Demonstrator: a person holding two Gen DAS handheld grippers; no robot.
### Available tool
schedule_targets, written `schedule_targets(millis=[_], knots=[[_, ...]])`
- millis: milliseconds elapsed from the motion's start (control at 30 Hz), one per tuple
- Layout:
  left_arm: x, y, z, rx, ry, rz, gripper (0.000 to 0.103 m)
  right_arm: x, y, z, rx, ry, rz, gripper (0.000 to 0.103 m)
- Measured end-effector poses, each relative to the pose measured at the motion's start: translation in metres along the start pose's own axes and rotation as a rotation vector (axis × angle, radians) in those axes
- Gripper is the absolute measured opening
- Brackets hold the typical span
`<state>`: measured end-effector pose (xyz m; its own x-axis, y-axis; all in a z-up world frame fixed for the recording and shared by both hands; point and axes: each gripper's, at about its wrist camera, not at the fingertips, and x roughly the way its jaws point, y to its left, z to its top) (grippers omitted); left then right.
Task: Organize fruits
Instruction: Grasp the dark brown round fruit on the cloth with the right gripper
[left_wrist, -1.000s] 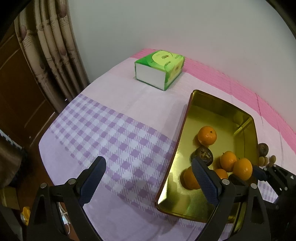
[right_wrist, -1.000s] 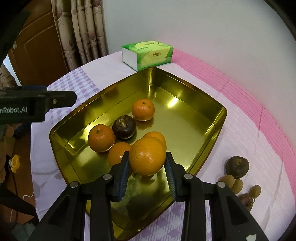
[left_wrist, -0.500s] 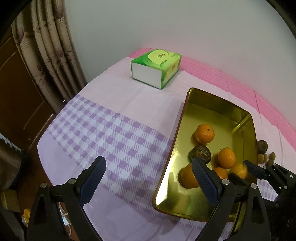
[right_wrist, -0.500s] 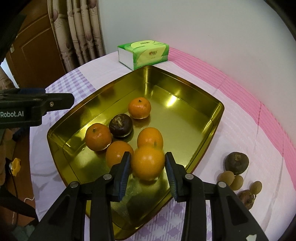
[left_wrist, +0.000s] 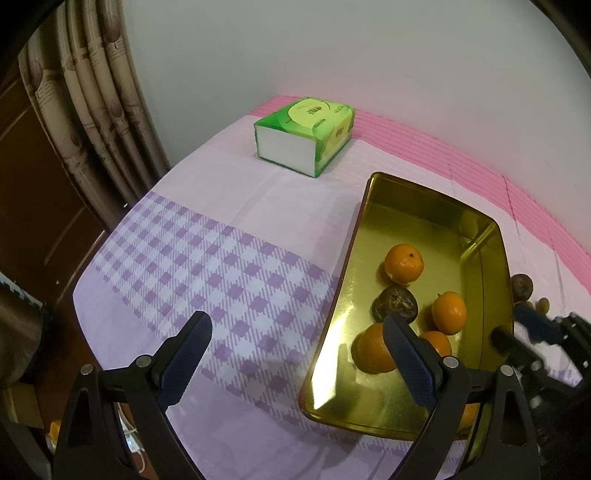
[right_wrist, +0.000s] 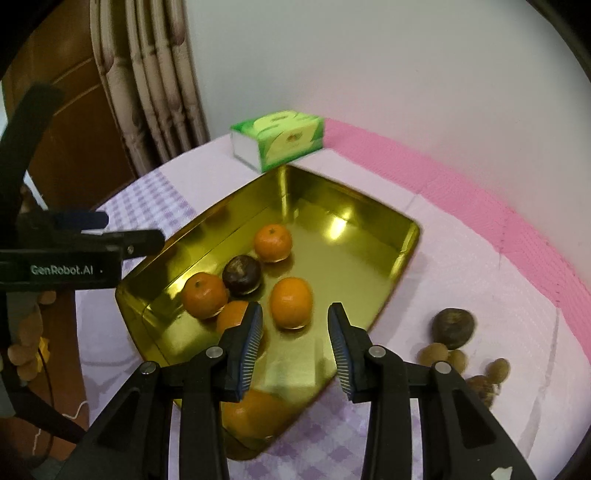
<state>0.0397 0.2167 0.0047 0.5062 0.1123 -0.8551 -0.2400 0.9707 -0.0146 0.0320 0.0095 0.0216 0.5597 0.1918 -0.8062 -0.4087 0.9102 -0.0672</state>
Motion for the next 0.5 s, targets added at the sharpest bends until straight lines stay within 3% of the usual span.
schedule_targets(millis=[233,500], knots=[[0.001,0.000,0.000,0.002,-0.001,0.002,0.094,-0.022,-0.052,-0.013,0.096,-0.020,-0.085,0.035],[0.000,-0.001,0.000,0.007,-0.001,0.008,0.094,-0.034,-0.117,-0.047,0.212,0.016,-0.185,0.035]])
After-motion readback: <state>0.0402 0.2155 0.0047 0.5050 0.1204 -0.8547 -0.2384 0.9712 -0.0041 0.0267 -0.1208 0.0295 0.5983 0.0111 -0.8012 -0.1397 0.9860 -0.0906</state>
